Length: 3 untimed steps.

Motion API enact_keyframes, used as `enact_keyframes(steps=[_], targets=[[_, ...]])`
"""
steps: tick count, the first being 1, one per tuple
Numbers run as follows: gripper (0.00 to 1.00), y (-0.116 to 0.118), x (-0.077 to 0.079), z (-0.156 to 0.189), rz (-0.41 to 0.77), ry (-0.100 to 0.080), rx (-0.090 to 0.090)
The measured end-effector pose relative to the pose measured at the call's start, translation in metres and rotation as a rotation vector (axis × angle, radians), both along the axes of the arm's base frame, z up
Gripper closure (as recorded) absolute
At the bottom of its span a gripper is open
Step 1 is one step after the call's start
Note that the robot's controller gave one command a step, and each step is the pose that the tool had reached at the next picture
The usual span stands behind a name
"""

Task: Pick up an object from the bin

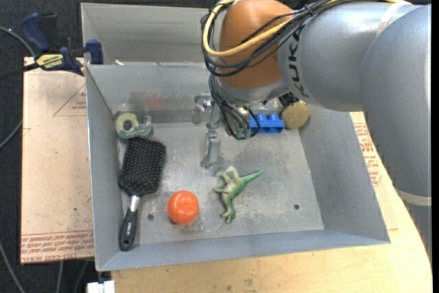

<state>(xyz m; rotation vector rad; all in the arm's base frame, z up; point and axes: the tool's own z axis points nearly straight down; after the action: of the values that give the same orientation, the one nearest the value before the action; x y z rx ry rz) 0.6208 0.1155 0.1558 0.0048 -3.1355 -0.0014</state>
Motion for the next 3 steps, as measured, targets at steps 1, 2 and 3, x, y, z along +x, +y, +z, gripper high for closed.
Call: enact_keyframes(steps=[1, 2, 3], targets=[[0.00, 0.000, 0.002, 0.005, -0.002, -0.008, 0.001], [0.00, -0.017, -0.009, -0.034, 0.067, -0.013, 0.001], [0.00, 0.014, -0.025, -0.044, -0.005, -0.004, -0.003]])
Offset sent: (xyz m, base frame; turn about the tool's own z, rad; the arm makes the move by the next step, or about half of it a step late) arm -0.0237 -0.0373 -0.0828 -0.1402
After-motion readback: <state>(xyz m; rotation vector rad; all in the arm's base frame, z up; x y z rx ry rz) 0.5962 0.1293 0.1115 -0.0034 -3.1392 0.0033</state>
